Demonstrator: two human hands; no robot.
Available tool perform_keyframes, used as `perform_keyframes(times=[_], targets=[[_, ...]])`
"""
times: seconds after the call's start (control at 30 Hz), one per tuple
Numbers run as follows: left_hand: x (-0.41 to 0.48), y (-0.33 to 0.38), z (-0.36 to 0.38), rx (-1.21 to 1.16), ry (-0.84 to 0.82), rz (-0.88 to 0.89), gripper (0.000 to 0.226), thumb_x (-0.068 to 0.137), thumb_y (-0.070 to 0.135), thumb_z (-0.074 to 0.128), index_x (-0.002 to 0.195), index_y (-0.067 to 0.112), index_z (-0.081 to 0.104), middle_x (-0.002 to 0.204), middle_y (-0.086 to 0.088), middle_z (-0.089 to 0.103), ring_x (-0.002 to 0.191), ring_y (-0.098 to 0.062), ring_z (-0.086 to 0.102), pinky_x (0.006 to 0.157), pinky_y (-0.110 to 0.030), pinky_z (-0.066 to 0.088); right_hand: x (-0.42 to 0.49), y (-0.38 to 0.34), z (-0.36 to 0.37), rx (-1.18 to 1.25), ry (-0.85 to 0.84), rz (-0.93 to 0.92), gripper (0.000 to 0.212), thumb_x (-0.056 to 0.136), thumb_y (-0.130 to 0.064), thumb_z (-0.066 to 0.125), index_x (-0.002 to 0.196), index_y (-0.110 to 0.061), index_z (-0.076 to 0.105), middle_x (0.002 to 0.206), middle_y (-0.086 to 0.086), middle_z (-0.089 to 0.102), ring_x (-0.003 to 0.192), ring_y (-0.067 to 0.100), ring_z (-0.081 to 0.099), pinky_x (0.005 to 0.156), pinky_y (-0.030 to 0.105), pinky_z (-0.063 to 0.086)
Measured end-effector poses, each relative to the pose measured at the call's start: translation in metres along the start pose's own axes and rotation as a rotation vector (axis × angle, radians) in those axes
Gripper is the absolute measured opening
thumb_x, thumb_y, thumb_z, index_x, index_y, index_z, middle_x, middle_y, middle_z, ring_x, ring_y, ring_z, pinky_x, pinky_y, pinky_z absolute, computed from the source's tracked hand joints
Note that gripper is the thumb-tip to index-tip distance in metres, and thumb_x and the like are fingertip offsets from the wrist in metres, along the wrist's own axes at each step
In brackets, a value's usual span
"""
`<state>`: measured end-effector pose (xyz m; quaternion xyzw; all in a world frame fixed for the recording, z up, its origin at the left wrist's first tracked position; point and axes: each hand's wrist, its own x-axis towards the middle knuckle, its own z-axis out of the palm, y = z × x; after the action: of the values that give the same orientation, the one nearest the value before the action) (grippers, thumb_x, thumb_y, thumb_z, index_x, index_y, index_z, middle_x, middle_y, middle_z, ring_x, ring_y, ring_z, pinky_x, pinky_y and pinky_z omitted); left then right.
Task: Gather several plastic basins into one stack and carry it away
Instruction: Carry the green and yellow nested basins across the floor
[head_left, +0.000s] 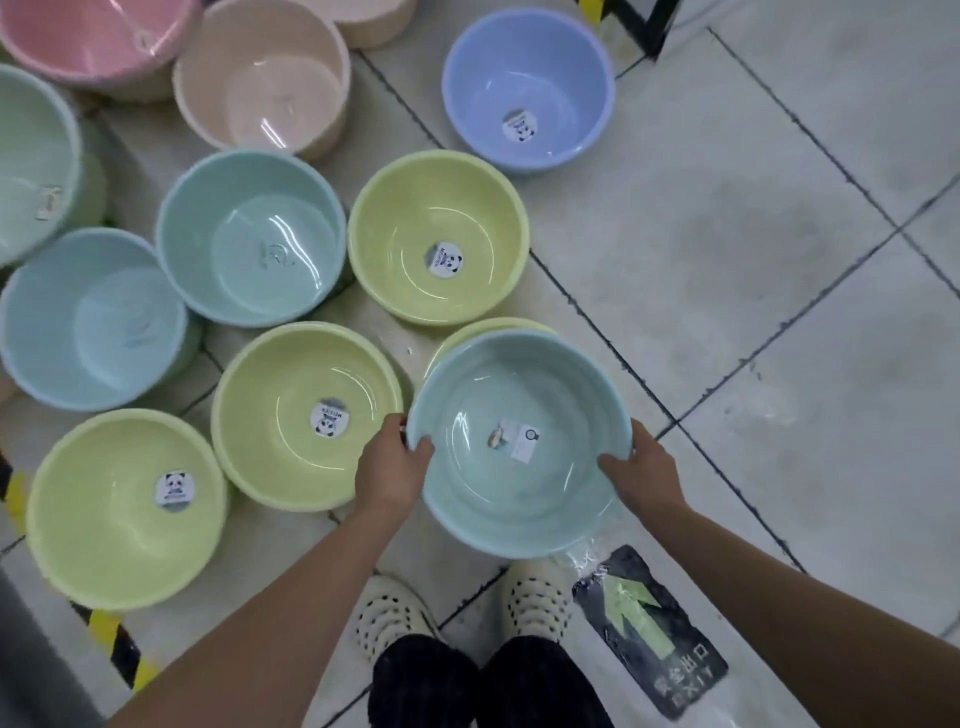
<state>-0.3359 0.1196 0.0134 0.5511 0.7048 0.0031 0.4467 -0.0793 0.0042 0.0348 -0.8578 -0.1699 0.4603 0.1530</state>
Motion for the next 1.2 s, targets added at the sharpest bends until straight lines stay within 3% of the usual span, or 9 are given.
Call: perform_keyframes(times=[0.07,0.23,0.37,0.5,0.63,0.77,1.0,1.07,1.2], targets=[[0.017,-0.006,0.012,0.042,0.029,0.000,0.026,0.088,0.025,0.061,0.112,0.015,0.058,0.095,-0.005,0.070,0.086,-0.029,0.065,0.077,-0.041,0.054,0.018,0.005,0.012,0.024,0.021,-0.001,0.057,0.081,-0.006,0.062,0.135,-0.022,0.055,0.111,0.003,0.065,0.095,0.026,0.061,0.077,0.031,0.048],[0.054,-0.024,0.037,0.180,0.052,0.046,0.021,0.087,0.025,0.061,0.102,0.011,0.058,0.093,-0.006,0.067,0.085,-0.031,0.062,0.068,-0.035,0.047,0.068,0.024,0.045,0.041,0.082,0.003,0.069,0.063,-0.026,0.055,0.132,-0.023,0.055,0.135,0.013,0.056,0.122,0.033,0.056,0.097,0.051,0.050],[0.074,-0.040,0.056,0.337,0.081,0.146,0.024,0.084,0.022,0.061,0.100,0.004,0.058,0.099,-0.016,0.060,0.095,-0.035,0.056,0.072,-0.043,0.049,0.092,0.037,0.066,0.012,0.092,0.010,0.068,0.072,-0.021,0.061,0.139,-0.030,0.050,0.138,0.013,0.055,0.121,0.033,0.057,0.098,0.050,0.049],[0.088,-0.055,0.069,0.427,0.073,0.218,0.035,0.083,0.021,0.065,0.109,-0.001,0.059,0.111,-0.019,0.054,0.101,-0.036,0.052,0.079,-0.041,0.046,0.104,0.047,0.074,-0.010,0.089,-0.020,0.060,0.081,-0.011,0.061,0.138,-0.026,0.050,0.123,0.009,0.061,0.109,0.031,0.060,0.086,0.036,0.050],[0.095,-0.059,0.077,0.399,0.103,0.244,0.034,0.084,0.022,0.066,0.110,0.001,0.058,0.115,-0.018,0.051,0.098,-0.035,0.054,0.073,-0.037,0.046,0.113,0.057,0.078,-0.035,0.091,-0.089,0.073,0.082,-0.016,0.062,0.146,-0.039,0.037,0.142,0.004,0.053,0.125,0.029,0.053,0.100,0.047,0.047],[0.097,-0.054,0.082,0.342,0.072,0.239,0.048,0.087,0.021,0.064,0.132,0.015,0.049,0.126,-0.013,0.046,0.095,-0.033,0.059,0.071,-0.035,0.046,0.121,0.061,0.080,-0.091,0.111,-0.129,0.083,0.089,-0.017,0.061,0.154,-0.042,0.016,0.145,0.003,0.048,0.127,0.026,0.050,0.099,0.040,0.044],[0.109,-0.053,0.088,0.101,-0.010,0.130,0.070,0.088,0.027,0.059,0.150,0.021,0.028,0.143,-0.006,0.049,0.124,-0.030,0.055,0.103,-0.046,0.045,0.135,0.063,0.082,-0.189,0.107,-0.196,0.083,0.095,-0.022,0.056,0.155,-0.041,0.002,0.131,0.013,0.046,0.102,0.036,0.060,0.087,0.046,0.050],[0.115,-0.056,0.092,0.095,-0.033,0.130,0.065,0.088,0.033,0.057,0.147,0.020,0.032,0.141,-0.005,0.052,0.122,-0.030,0.056,0.101,-0.046,0.046,0.141,0.065,0.082,-0.201,0.116,-0.189,0.085,0.094,-0.025,0.059,0.156,-0.035,0.002,0.133,0.013,0.047,0.107,0.039,0.060,0.090,0.046,0.046],[0.120,-0.054,0.099,-0.035,-0.027,0.076,0.050,0.089,0.023,0.061,0.135,0.021,0.043,0.115,0.001,0.064,0.102,-0.024,0.063,0.088,-0.034,0.049,0.148,0.068,0.085,-0.132,0.144,-0.124,0.084,0.091,-0.024,0.062,0.155,-0.030,0.008,0.131,0.010,0.055,0.112,0.036,0.060,0.092,0.046,0.048]])
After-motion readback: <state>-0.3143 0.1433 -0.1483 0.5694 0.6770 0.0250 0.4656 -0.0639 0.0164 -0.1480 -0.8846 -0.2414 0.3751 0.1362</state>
